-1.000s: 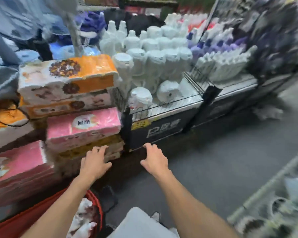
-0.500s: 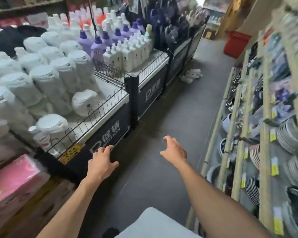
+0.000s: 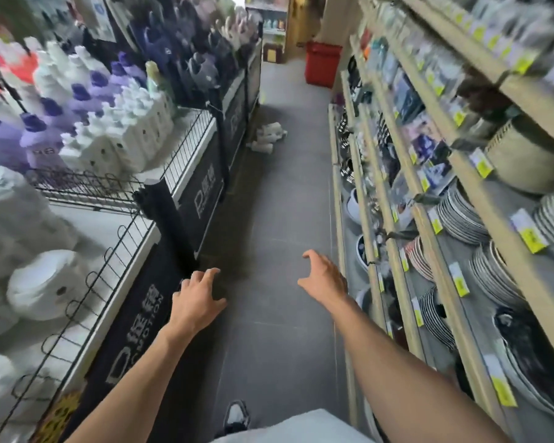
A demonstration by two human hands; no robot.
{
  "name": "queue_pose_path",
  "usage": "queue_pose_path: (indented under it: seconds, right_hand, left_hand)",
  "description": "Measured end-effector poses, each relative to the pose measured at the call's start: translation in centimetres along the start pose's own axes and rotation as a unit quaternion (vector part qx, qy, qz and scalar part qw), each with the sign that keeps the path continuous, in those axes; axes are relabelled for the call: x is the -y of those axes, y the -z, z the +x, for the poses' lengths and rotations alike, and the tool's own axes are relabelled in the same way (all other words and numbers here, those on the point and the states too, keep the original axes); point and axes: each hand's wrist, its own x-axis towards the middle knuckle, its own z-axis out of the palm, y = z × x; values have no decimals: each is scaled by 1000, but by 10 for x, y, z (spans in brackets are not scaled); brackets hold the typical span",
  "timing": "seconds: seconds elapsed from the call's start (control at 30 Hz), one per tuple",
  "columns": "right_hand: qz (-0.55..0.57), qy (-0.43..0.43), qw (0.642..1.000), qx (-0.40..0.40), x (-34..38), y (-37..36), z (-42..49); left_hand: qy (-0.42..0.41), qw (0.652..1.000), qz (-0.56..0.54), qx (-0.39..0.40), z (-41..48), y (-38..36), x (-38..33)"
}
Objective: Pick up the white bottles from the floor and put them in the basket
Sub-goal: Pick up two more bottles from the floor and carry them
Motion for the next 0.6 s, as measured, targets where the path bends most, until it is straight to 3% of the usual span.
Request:
queue_pose_path:
  seconds: [0.3, 0.6]
  right_hand:
    - [-21, -49, 998, -38, 30, 14, 56]
    - [-7, -71, 997, -43, 53, 29, 127]
  left_hand:
    - [-62, 998, 14, -12, 109, 59, 12]
    - [-105, 994, 27, 13, 190, 73, -8]
